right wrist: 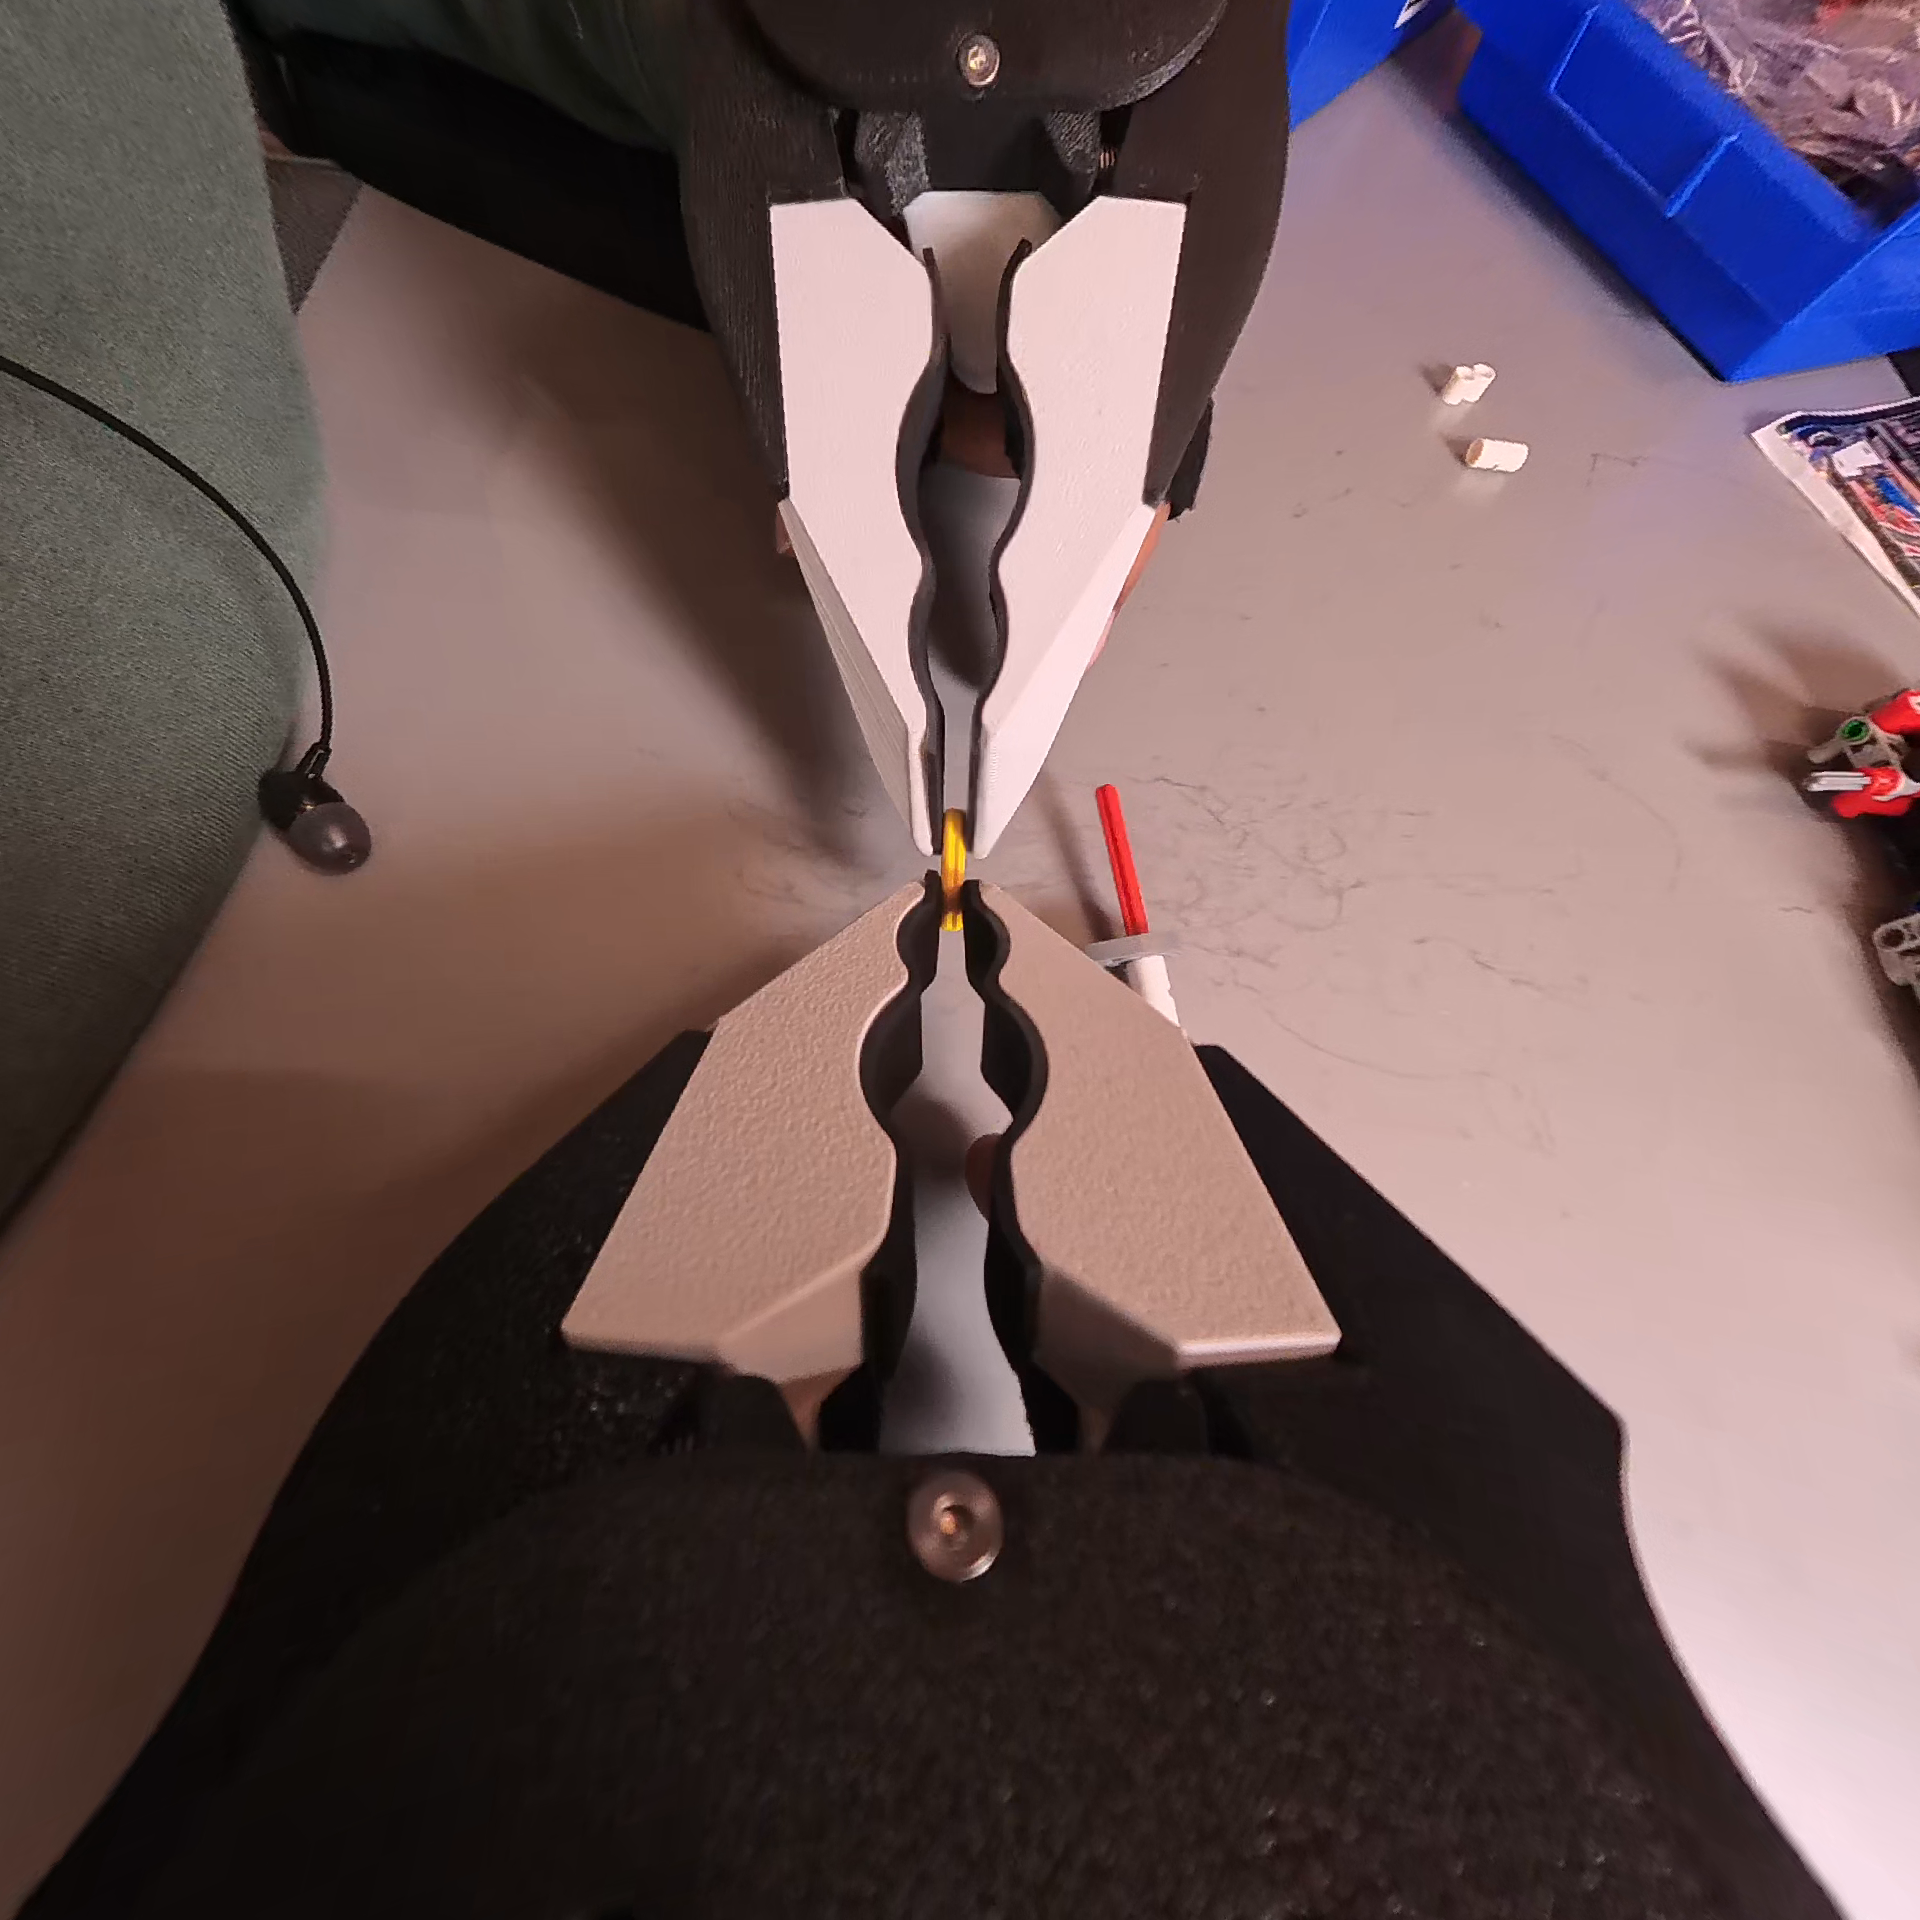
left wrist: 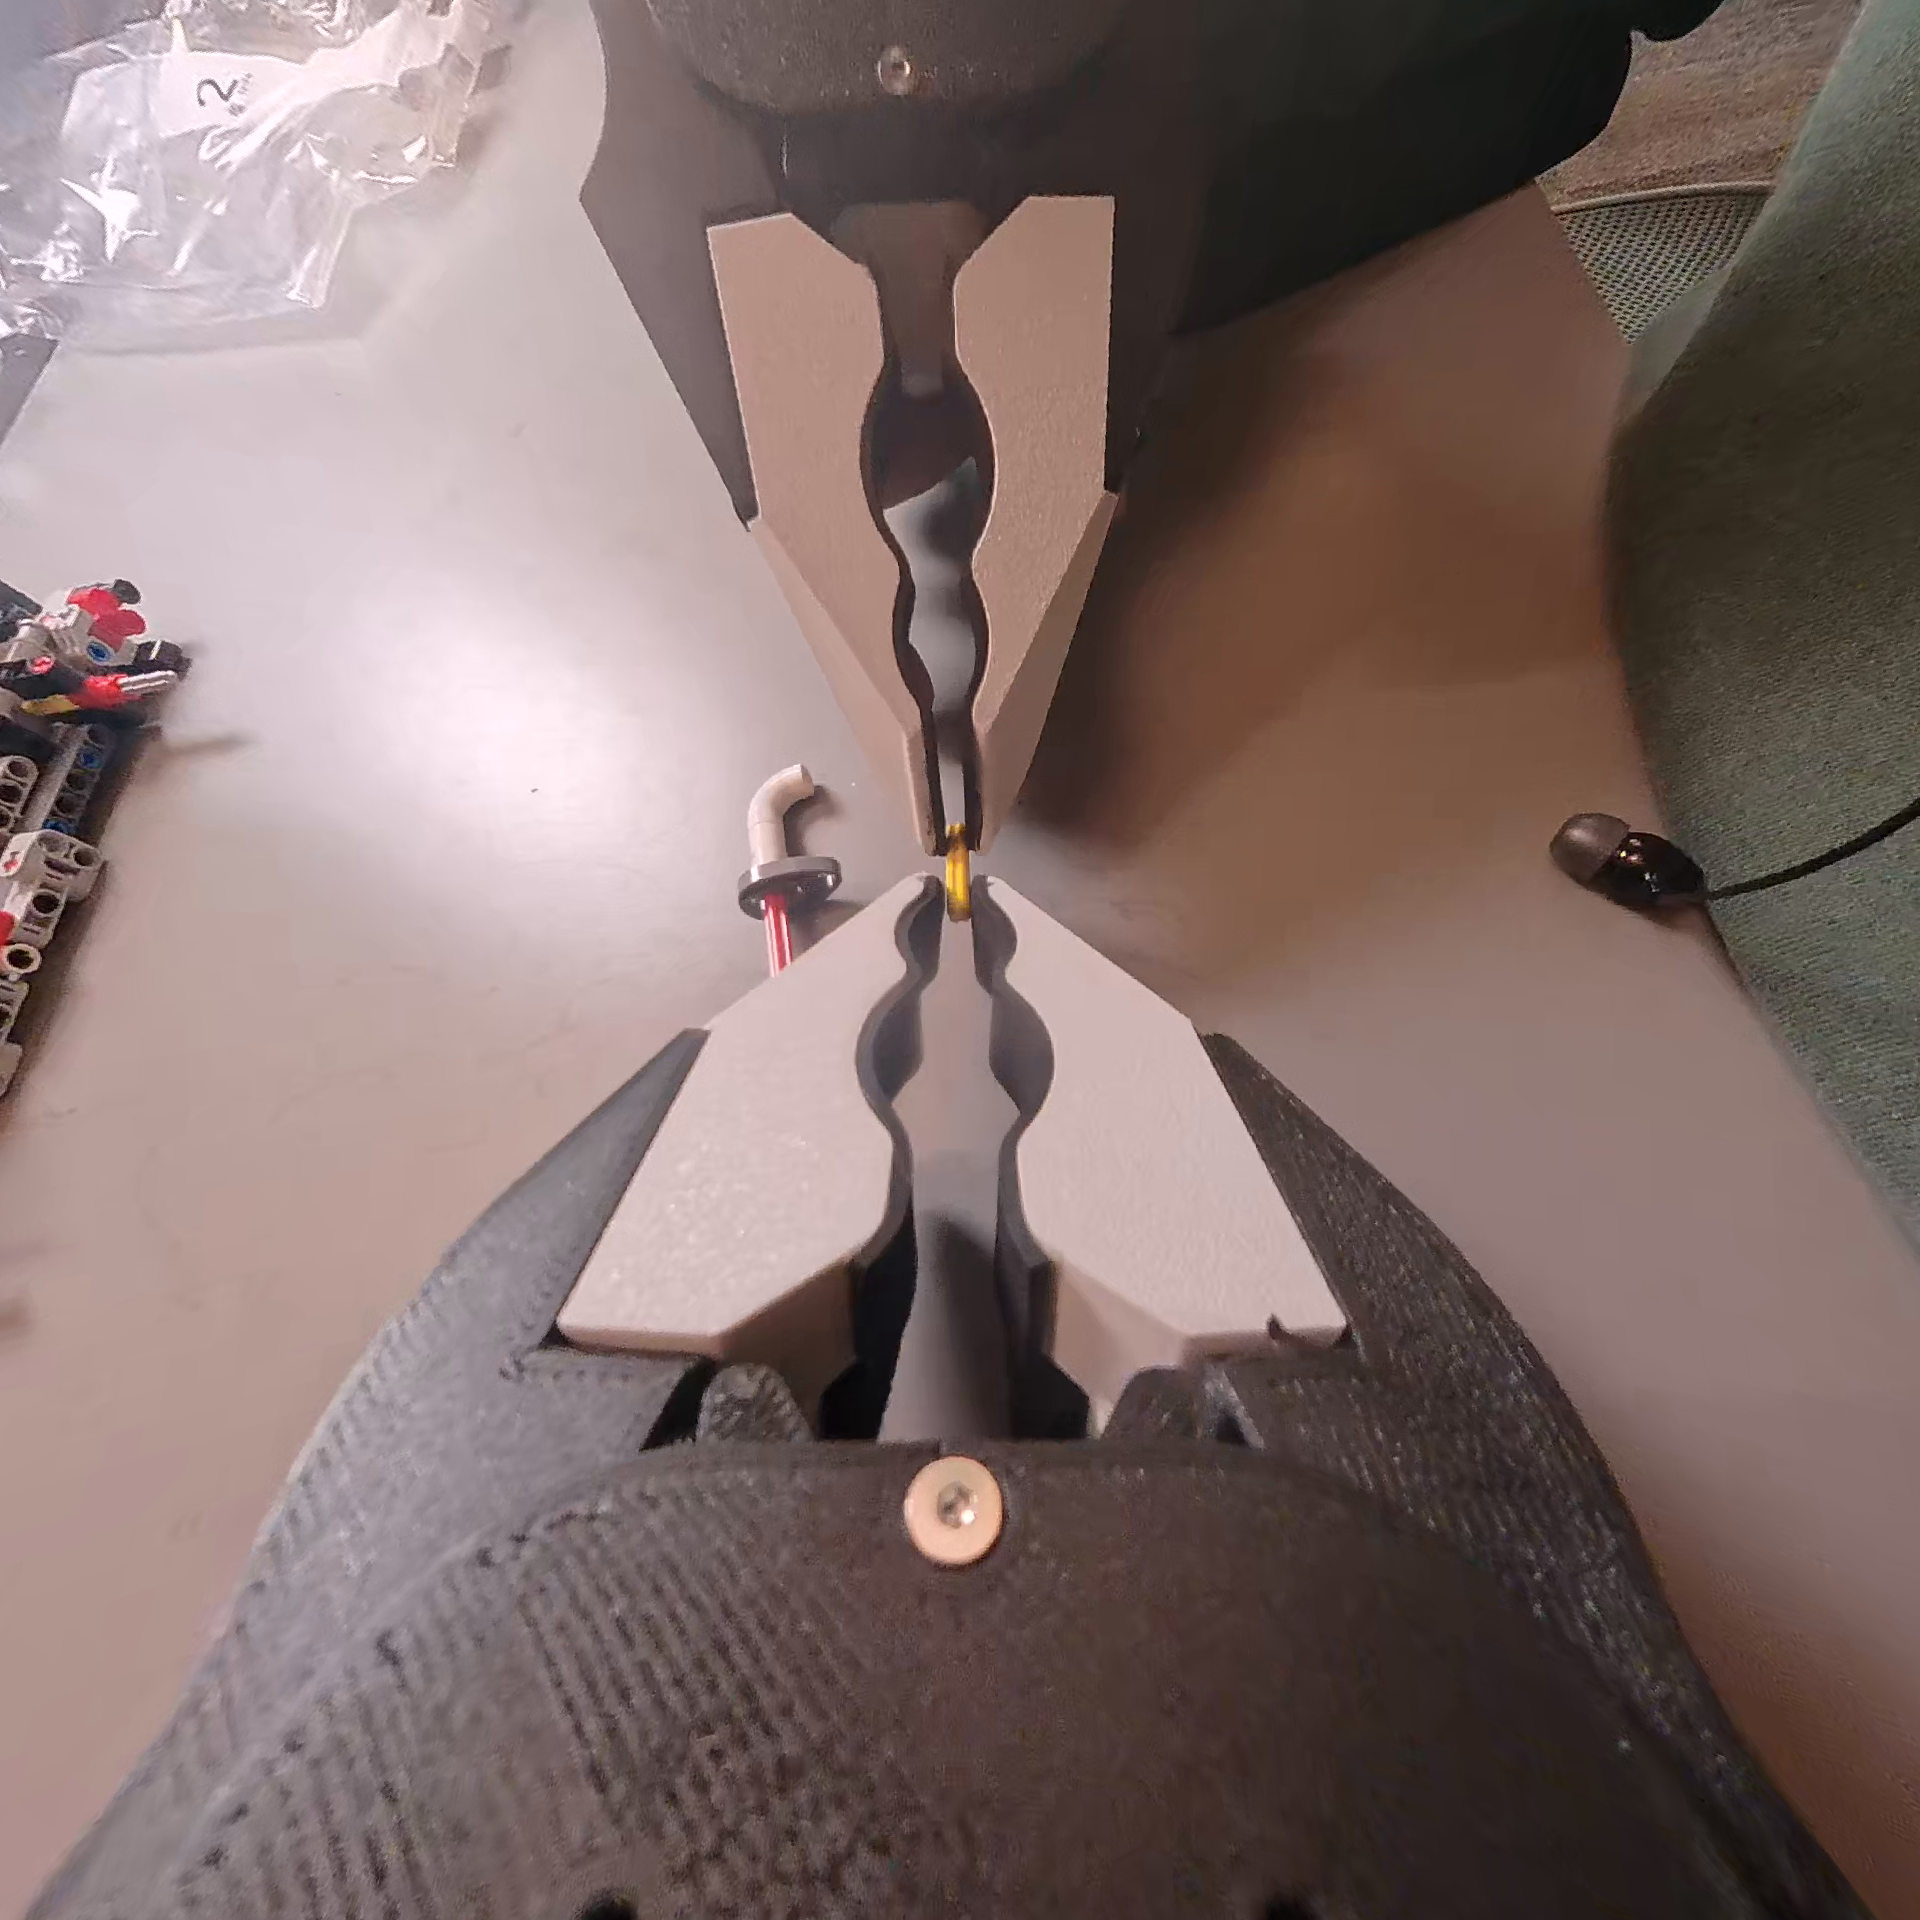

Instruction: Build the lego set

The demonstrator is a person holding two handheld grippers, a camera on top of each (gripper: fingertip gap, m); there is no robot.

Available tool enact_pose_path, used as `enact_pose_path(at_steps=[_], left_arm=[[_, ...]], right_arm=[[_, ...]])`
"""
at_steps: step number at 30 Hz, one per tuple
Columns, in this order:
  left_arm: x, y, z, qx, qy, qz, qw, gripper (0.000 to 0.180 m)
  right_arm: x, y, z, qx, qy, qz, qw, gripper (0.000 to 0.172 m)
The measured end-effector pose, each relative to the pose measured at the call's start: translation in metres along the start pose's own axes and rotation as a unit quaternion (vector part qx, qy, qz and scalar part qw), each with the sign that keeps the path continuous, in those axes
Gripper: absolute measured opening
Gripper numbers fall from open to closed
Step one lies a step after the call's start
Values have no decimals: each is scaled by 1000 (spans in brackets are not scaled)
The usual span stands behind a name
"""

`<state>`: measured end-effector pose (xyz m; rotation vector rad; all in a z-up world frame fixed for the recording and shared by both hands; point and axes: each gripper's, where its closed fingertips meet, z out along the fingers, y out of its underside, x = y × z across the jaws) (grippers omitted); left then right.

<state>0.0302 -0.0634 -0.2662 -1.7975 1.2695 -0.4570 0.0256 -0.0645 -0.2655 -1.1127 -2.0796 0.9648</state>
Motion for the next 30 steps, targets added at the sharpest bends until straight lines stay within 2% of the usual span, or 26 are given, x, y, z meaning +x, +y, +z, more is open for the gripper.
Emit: enact_pose_path(at_steps=[4,8,12,17,22,24,29,30], left_arm=[[1,1,1,-4,1,2,1000,2],[-1,-2,-1,4,11,-30,999,2],[-3,-7,-5,32,46,-120,991,2],[-9,-15,-11,71,83,-232,967,2],[-20,-4,-17,51,72,-272,958,2],[-22,1,-18,37,71,-278,957,2],[-22,12,-17,15,67,-290,955,2],[-22,13,-17,13,68,-292,954,2]], right_arm=[[-1,1,0,-2,-3,5,1000,1],[1,-3,-2,10,-1,11,1000,1],[3,-9,-6,30,0,18,999,1],[10,-14,-16,61,10,19,998,6],[36,14,-24,-1,34,6,999,17],[42,25,-20,-35,16,7,999,17],[39,27,0,-93,-31,-32,995,19],[38,27,4,-106,-33,-47,993,13]])
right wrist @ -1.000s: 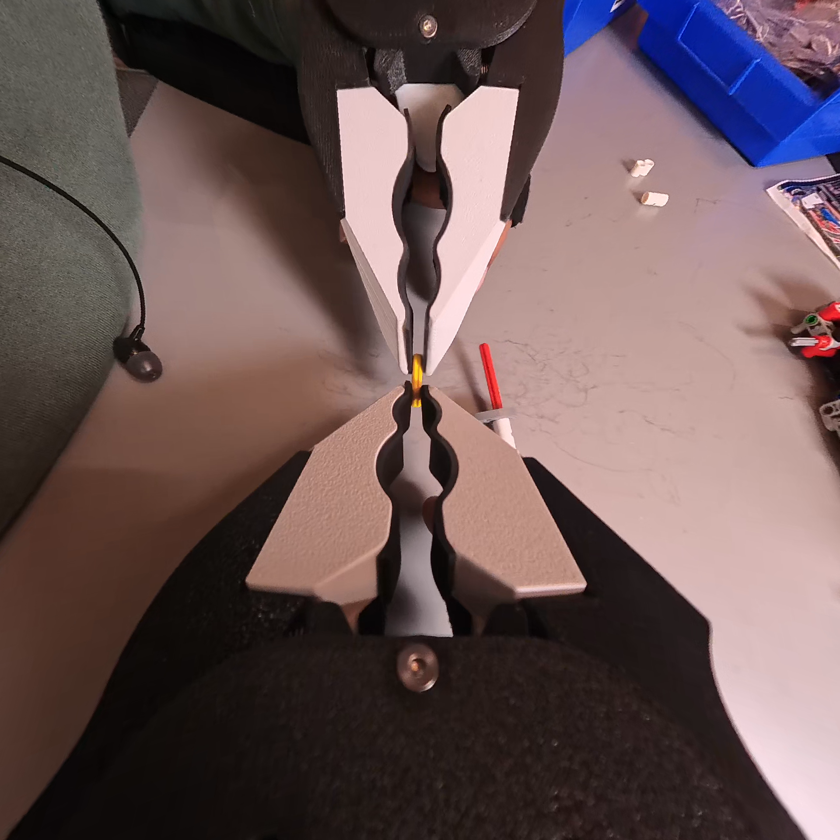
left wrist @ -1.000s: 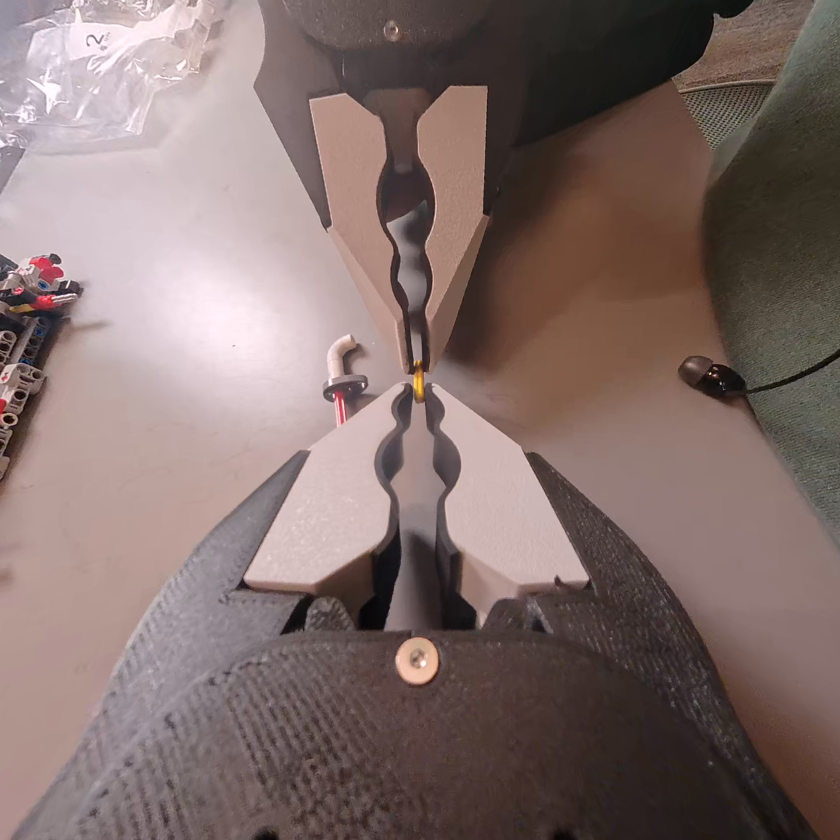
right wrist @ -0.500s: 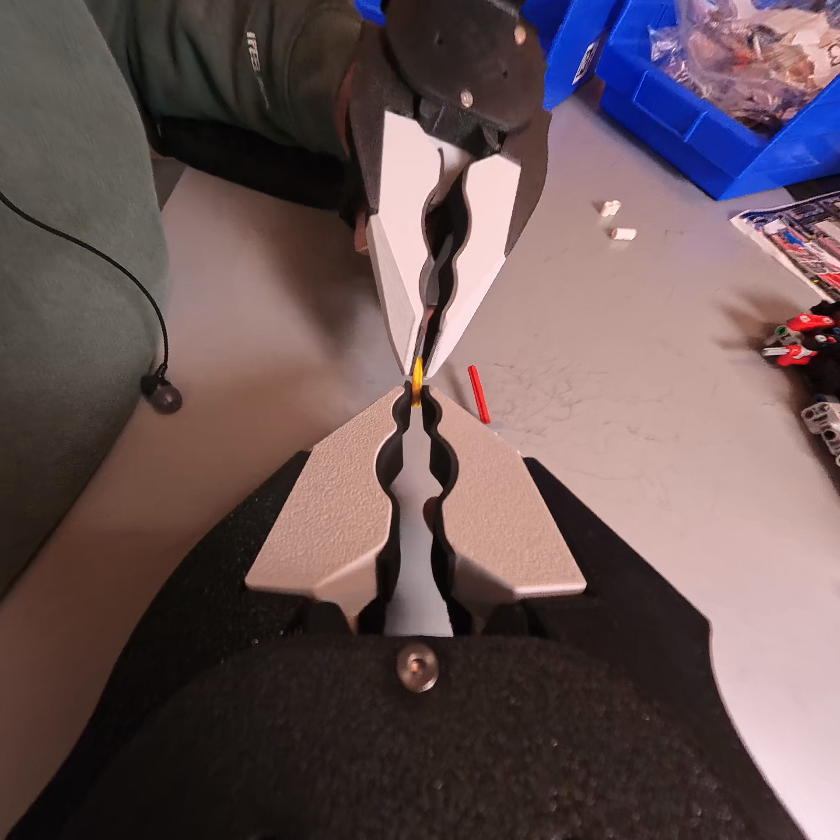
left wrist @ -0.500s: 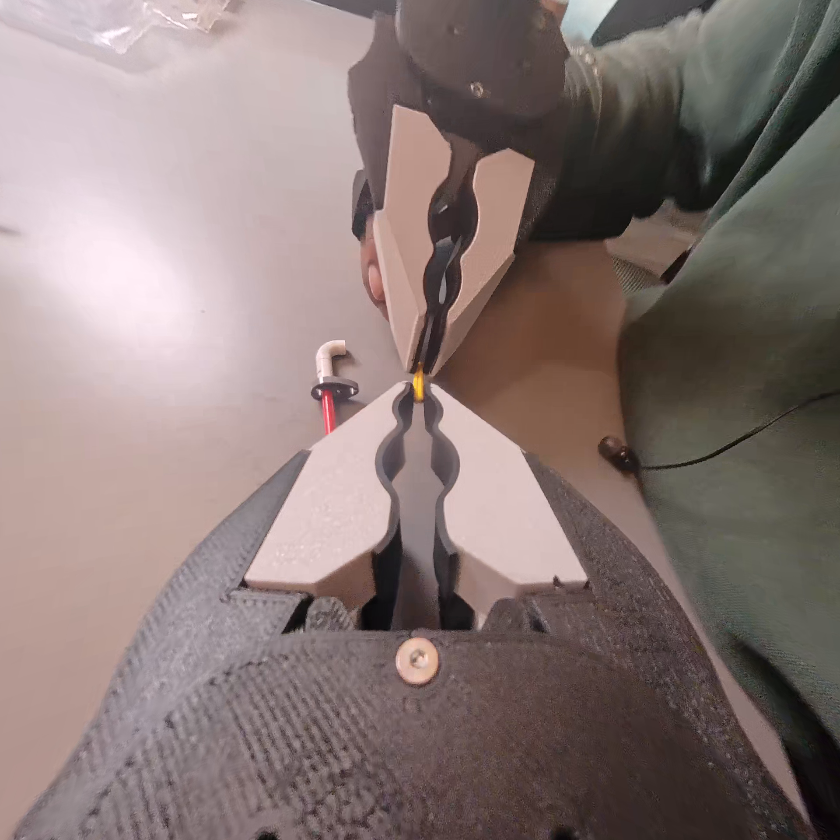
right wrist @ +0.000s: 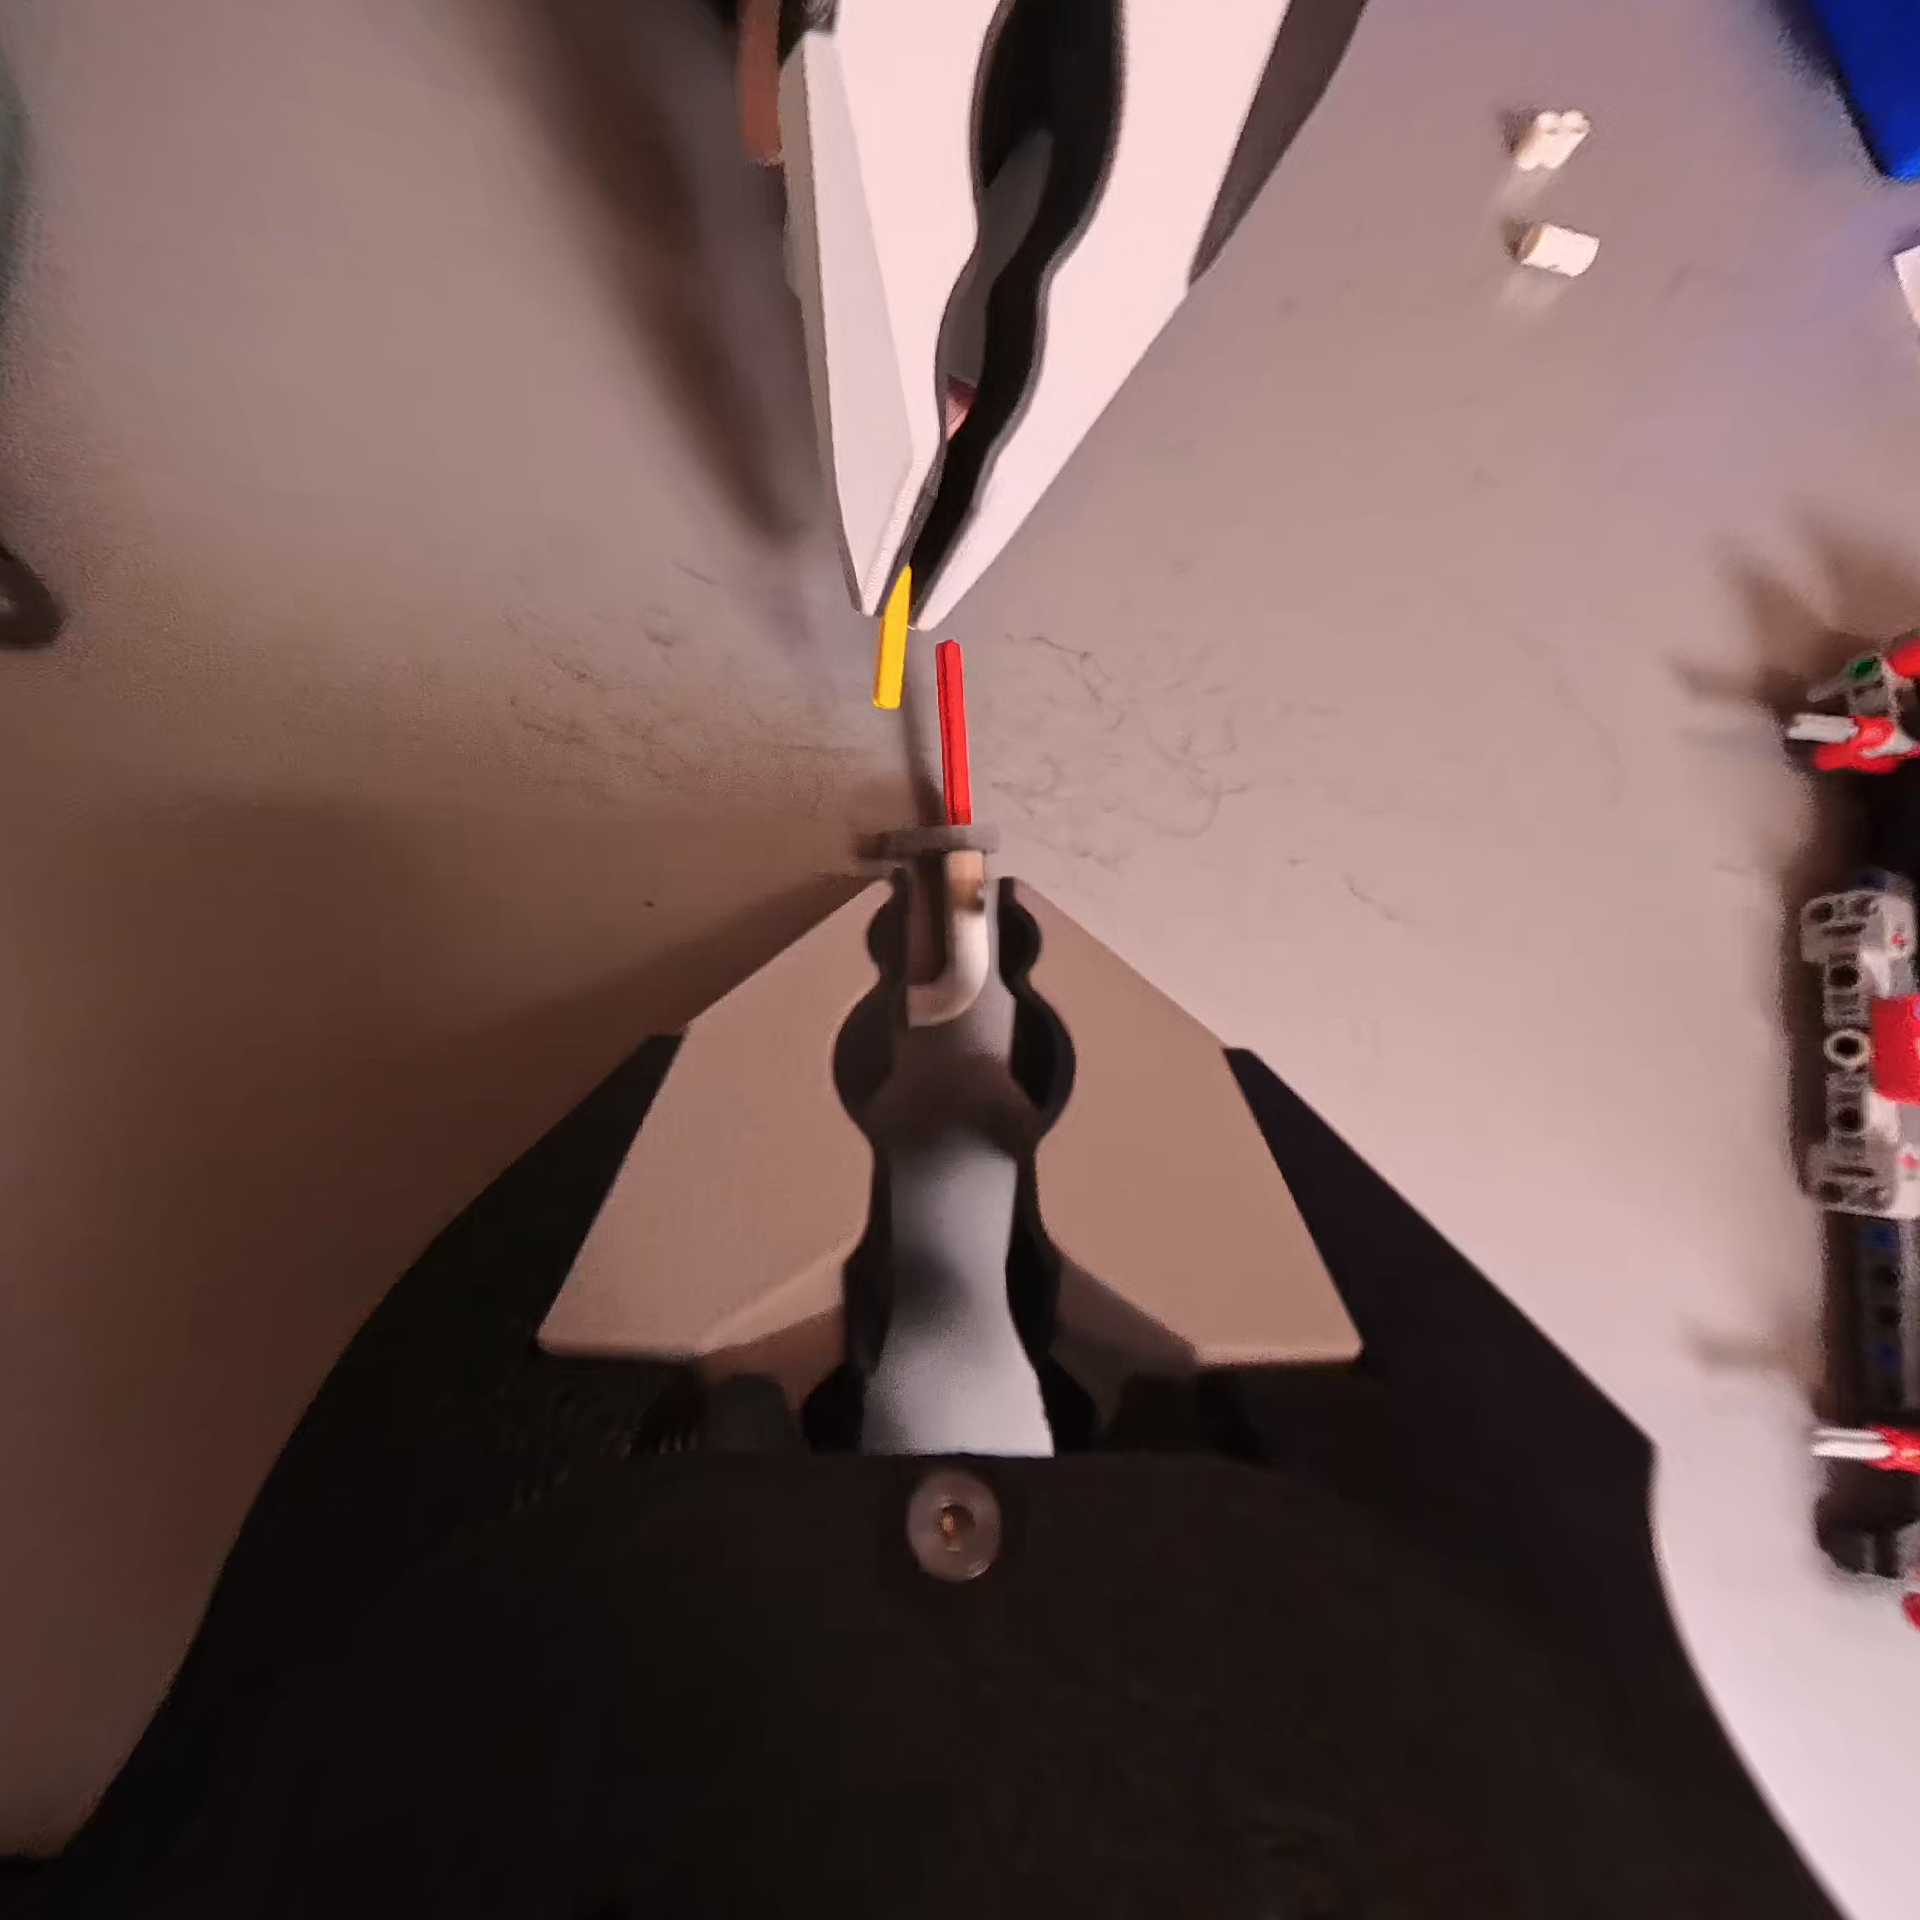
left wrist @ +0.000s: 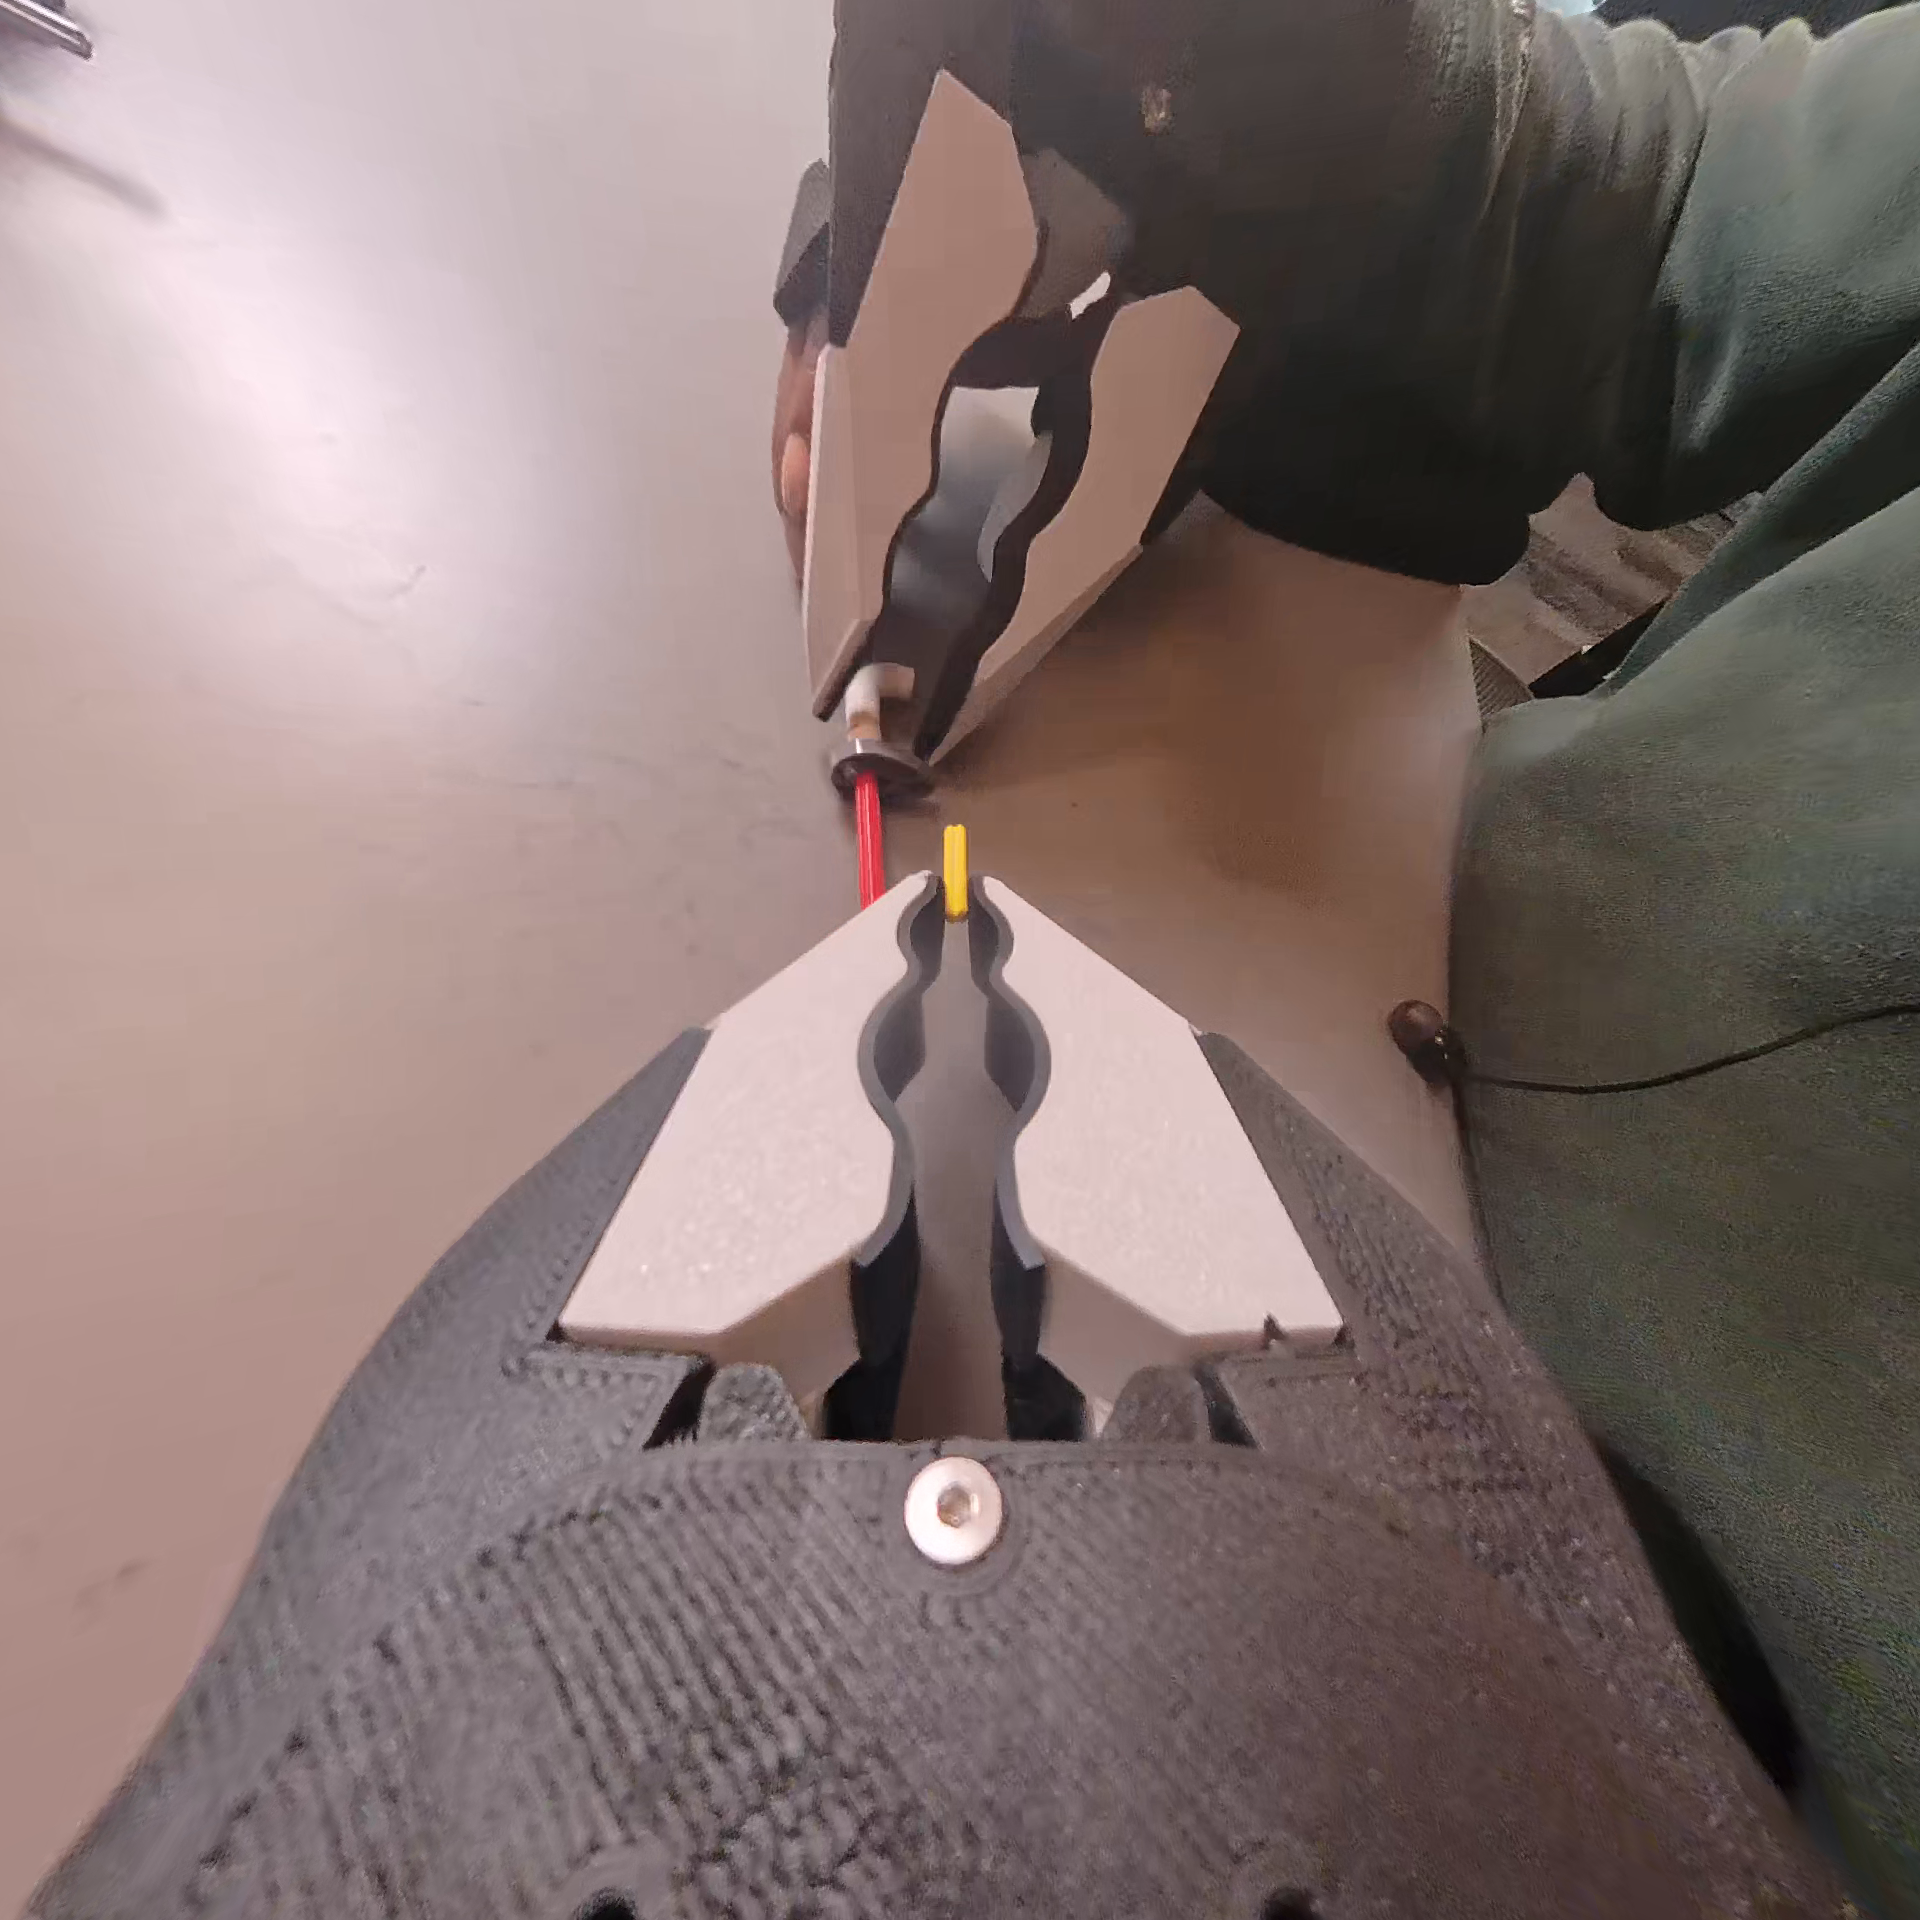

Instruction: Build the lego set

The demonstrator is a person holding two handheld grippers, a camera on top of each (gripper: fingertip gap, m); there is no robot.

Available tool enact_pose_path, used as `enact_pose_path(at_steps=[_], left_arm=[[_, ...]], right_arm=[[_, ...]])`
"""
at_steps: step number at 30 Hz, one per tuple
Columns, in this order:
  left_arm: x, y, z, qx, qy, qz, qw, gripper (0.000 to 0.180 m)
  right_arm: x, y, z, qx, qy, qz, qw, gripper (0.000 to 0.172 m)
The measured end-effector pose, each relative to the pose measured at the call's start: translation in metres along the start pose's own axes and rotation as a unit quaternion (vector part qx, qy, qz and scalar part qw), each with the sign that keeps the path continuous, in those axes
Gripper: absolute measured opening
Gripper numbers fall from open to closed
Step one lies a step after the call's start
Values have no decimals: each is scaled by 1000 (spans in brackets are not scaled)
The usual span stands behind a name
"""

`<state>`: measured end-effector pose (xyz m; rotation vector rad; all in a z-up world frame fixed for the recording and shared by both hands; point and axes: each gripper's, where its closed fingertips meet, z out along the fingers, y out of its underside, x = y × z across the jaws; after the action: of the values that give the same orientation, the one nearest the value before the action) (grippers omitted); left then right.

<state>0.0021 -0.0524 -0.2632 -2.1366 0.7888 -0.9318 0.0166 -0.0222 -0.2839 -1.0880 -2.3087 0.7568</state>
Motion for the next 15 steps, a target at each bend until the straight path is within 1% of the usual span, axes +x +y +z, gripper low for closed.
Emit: enact_pose_path(at_steps=[1,4,6,9,11,15], left_arm=[[-1,1,0,-1,0,-2,1000,2],[-3,0,-3,2,0,-8,1000,2],[-4,-3,-7,13,-2,-11,1000,2],[-5,-15,-15,46,-7,-15,999,2],[-6,-23,-19,70,-8,-20,997,2],[-2,-33,-23,102,3,-37,994,2]], right_arm=[[2,-1,3,-11,11,-16,1000,5],[3,-5,6,-5,27,-22,999,4],[9,-11,1,43,54,-14,998,5],[17,-23,-16,121,93,3,988,4],[21,-29,-25,144,121,-7,982,5],[27,-39,-31,160,164,-41,973,5]])
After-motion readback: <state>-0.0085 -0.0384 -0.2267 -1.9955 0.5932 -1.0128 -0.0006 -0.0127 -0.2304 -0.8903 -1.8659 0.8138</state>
